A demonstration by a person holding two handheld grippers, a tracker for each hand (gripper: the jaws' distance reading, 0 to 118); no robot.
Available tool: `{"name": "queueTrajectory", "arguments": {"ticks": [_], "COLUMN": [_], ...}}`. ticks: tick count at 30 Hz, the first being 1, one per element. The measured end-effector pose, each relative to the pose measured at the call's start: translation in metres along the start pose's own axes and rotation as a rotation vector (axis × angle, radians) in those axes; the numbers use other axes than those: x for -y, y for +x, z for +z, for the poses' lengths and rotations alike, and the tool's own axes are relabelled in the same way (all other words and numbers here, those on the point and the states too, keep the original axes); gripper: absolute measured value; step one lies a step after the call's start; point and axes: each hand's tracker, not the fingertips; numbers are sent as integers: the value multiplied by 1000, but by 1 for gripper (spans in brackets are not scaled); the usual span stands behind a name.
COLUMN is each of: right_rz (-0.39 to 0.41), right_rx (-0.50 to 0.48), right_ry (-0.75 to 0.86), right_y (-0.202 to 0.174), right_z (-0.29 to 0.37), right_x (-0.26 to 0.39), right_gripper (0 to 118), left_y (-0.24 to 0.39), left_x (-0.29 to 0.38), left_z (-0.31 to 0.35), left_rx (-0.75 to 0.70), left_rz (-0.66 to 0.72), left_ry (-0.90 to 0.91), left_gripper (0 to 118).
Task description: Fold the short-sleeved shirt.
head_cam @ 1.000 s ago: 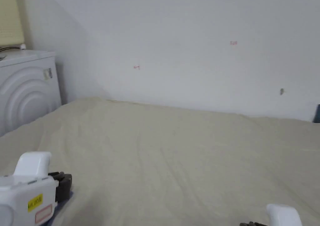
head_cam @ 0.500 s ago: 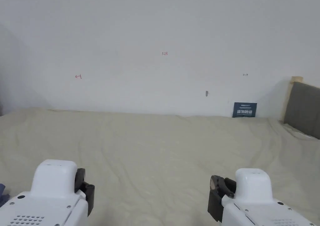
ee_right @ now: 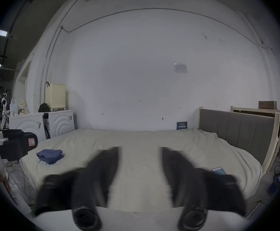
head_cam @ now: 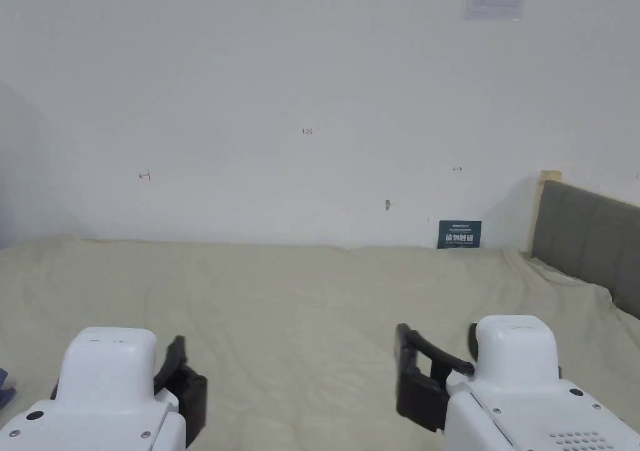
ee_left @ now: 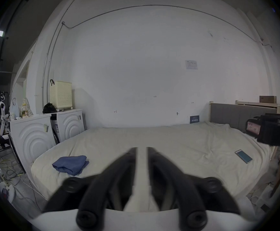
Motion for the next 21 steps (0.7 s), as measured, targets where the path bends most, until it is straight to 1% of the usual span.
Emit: {"name": "queueTrajectory", "arguments": {"ticks": [1,2,3,4,6,7,9,11,12,14,15,17,18,19,20,21], "right_rz": [-4,-21,-29,-30,-10,-1,0,-20,-32,-54,-56,-39,-14,2,2,2], "right_rx": [-4,-7,-7,-11,2,15,45,53,45,43,49,66,78,82,90,93], "right_ry": [1,17,31,29,27,29,32,34,34,32,31,32,21,17,16,7], "right_y": [1,1,4,5,7,9,12,18,21,24,25,25,24,24,23,22], "right_z": [4,10,14,17,21,22,23,23,23,22,22,22,21,19,18,16], "right_x": [0,0,0,-2,-5,-4,-5,-6,-6,-9,-10,-10,-10,-8,-7,-6], "right_gripper": [86,100,100,100,100,100,100,100,100,100,100,100,100,100,100,100], "left_y": [2,3,6,10,22,25,22,23,24,22,25,25,26,28,31,29], "left_x": [-2,-3,-3,-3,-2,-4,-8,-16,-21,-28,-29,-27,-26,-21,-17,-11], "left_z": [2,2,2,7,19,20,24,27,26,23,22,20,18,16,15,18], "left_rx": [10,32,35,82,33,44,35,42,69,74,62,60,56,34,15,28], "left_rz": [1,-3,-5,-6,13,0,26,77,101,140,121,0,-80,-114,-119,-98], "left_ry": [-7,-28,-34,67,56,84,127,124,127,77,31,-45,-69,-41,-12,-15], "left_gripper": [42,85,112,118,118,118,118,118,118,118,118,118,118,118,118,118]}}
